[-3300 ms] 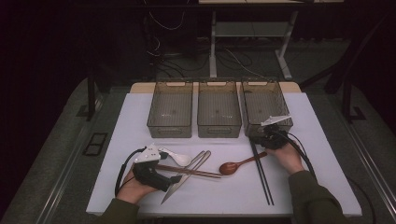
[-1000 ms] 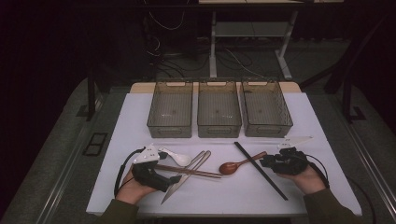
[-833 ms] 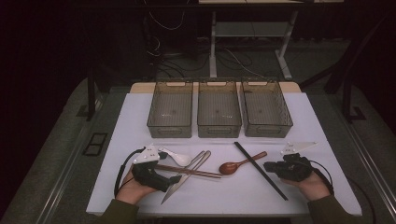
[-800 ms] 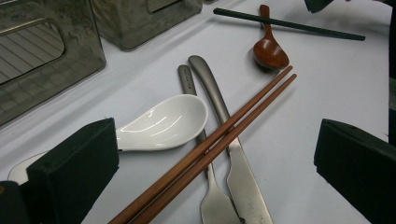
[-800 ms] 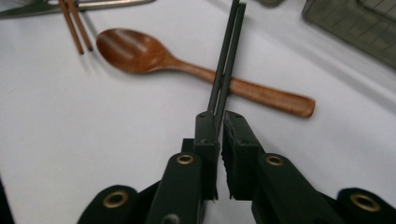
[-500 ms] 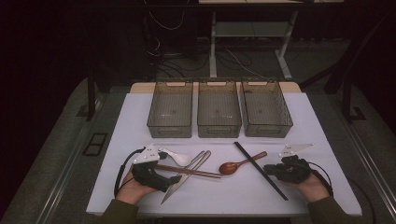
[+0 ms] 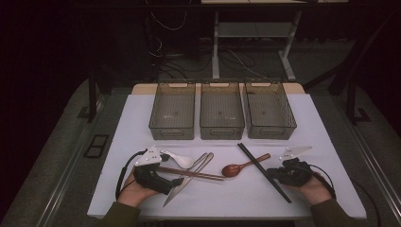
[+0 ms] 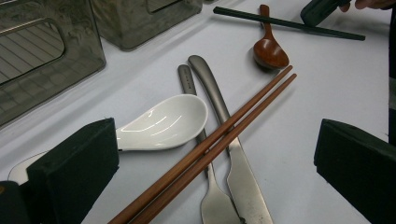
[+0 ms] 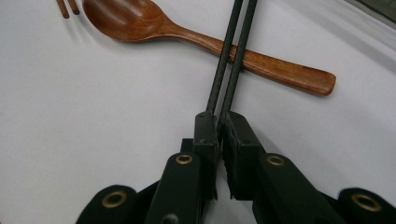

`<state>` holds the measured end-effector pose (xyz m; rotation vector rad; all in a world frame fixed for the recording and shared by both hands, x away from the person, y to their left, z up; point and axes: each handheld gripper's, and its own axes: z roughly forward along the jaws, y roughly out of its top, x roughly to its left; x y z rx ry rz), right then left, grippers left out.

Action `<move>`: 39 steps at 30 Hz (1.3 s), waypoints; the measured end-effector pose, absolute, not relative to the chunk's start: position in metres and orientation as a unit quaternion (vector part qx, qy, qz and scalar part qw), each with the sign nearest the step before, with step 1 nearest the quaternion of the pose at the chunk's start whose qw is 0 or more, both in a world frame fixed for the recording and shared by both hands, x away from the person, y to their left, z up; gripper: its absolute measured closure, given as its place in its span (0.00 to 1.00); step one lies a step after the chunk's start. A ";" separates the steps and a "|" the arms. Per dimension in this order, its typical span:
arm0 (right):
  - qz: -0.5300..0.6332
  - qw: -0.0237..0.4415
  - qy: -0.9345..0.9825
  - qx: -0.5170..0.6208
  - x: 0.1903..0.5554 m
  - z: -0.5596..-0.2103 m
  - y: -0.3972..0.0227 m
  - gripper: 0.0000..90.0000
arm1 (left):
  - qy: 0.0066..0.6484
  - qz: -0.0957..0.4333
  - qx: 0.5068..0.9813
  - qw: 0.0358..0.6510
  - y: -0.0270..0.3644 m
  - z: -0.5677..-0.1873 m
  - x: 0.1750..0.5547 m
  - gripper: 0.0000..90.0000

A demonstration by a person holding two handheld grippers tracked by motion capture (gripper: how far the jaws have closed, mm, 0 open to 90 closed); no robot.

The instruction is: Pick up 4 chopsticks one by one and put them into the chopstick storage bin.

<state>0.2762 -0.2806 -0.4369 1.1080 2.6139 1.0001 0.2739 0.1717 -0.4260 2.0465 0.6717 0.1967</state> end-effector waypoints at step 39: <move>0.310 0.099 0.865 0.382 0.283 -0.443 -0.278 0.94 | 0.275 0.081 0.834 0.471 0.171 -0.426 0.274 0.00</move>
